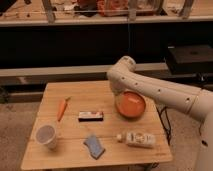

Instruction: Place the eraser in the ceramic cup

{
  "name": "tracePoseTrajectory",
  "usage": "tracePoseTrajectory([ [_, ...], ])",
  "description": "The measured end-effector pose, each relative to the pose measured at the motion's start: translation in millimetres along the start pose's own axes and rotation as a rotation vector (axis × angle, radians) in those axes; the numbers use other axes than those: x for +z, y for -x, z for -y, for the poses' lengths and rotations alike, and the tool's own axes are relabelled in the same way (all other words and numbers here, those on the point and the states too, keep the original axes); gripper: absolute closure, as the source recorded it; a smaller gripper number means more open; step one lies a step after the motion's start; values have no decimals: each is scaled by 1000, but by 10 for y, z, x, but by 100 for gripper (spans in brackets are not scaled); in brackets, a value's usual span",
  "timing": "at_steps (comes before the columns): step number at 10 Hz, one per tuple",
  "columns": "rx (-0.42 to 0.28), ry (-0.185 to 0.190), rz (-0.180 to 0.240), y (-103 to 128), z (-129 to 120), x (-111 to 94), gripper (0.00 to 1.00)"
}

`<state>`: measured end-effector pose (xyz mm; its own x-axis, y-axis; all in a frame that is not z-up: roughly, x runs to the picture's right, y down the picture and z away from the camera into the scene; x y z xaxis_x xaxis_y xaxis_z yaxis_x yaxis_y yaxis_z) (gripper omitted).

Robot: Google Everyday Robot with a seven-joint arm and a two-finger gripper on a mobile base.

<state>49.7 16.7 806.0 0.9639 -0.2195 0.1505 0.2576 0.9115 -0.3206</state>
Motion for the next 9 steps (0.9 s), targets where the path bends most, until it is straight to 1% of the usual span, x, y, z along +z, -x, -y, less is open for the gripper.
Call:
tracePoseTrajectory([
  [2,-15,-3,12,54,-1,20,20],
  [4,-20,-4,32,117,-4,50,20],
  [7,-26,-5,75,308,11,110,20],
  [9,-22,-7,103,356,-1,149,20],
])
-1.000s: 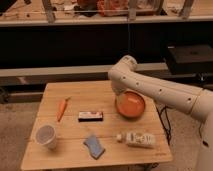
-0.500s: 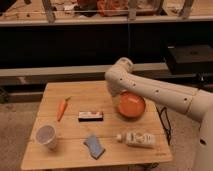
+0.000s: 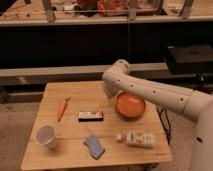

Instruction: Place the eraser in the ceramic cup

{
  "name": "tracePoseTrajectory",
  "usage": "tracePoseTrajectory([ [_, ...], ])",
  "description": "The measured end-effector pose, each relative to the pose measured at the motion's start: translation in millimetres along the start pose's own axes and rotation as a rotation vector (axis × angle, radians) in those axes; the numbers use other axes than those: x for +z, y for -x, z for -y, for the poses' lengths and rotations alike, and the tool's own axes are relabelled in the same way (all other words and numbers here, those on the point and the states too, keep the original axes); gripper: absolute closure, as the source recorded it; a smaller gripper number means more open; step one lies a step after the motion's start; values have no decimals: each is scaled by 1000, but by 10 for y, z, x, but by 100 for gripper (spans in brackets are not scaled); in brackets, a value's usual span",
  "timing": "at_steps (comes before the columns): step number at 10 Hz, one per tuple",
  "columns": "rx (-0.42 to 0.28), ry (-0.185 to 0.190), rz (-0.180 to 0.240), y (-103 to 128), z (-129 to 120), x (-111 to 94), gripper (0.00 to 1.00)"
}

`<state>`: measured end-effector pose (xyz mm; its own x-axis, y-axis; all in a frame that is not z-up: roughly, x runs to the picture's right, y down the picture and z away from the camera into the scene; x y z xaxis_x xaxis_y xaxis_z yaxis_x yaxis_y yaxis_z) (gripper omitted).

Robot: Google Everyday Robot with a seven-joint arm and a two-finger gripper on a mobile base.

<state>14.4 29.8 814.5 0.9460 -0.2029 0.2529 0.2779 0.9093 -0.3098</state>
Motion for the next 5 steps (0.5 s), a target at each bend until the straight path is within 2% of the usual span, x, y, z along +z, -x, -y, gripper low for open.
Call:
tracePoseTrajectory([
  [3,20,-4,47,123,-11,76,20],
  [4,22,-5,51,132,-14,83,20],
  [5,36,-10,76,160,-28,130,20],
])
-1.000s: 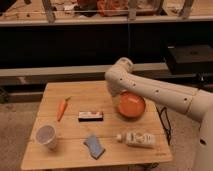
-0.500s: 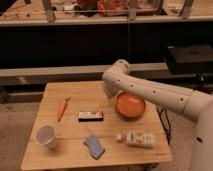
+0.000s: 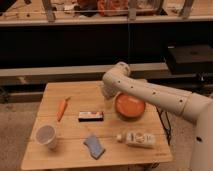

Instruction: Place the eraser in the ceramic cup

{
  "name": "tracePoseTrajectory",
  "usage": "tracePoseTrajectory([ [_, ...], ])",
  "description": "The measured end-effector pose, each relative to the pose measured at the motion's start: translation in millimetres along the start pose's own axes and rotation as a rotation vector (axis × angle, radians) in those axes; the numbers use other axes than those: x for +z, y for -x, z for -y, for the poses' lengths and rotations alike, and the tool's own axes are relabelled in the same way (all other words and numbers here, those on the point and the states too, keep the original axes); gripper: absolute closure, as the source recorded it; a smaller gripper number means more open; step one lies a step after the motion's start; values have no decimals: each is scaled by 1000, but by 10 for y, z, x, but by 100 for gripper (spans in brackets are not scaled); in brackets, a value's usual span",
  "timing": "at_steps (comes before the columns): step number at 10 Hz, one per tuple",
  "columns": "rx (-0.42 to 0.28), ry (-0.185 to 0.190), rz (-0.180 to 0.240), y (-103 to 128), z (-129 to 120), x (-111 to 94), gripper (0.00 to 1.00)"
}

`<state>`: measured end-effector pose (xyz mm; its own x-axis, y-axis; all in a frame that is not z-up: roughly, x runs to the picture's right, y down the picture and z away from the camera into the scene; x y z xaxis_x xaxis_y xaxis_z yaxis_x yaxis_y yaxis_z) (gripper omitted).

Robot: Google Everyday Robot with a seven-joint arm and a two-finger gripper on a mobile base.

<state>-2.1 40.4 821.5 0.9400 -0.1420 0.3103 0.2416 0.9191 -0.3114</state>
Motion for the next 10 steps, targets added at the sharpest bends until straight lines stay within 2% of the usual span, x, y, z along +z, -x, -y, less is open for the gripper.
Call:
tracePoseTrajectory([
  [1,11,-4,17,11,-10,25,20],
  [2,32,-8,57,32,-32,80,20],
  [3,45,-11,78,22,-50,107,20],
  [7,83,-19,113,66,-77,204,20],
  [10,127,-18,156,34,-140,367,20],
])
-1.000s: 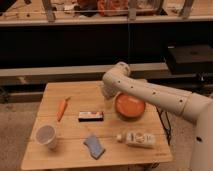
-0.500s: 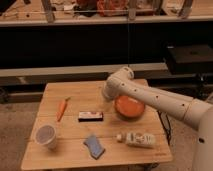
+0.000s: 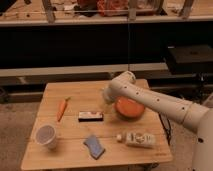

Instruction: Place the eraser in the ceramic cup

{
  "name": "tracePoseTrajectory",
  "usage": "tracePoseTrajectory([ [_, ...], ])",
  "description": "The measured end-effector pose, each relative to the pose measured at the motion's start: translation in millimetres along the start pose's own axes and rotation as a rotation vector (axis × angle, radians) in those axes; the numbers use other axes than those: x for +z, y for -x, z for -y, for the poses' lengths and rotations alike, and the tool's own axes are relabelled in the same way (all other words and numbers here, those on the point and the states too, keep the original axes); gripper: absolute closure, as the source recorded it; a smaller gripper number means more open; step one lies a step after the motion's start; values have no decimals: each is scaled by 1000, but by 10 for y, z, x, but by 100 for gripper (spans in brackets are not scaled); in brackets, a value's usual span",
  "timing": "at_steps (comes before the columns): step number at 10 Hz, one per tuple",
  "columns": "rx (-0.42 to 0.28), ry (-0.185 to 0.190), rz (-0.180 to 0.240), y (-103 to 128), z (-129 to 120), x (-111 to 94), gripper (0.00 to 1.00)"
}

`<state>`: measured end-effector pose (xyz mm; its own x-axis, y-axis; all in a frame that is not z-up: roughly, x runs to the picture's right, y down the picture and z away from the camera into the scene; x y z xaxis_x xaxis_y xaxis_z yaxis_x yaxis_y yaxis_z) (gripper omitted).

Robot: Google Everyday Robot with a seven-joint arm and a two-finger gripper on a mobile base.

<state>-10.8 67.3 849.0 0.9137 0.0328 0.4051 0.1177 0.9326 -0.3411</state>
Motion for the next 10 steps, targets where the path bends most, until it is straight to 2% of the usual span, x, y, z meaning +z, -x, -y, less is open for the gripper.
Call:
tracePoseTrajectory([
  [5,66,12,45,-24,-64,202,20],
  [10,113,32,83,7,-116,304,20],
])
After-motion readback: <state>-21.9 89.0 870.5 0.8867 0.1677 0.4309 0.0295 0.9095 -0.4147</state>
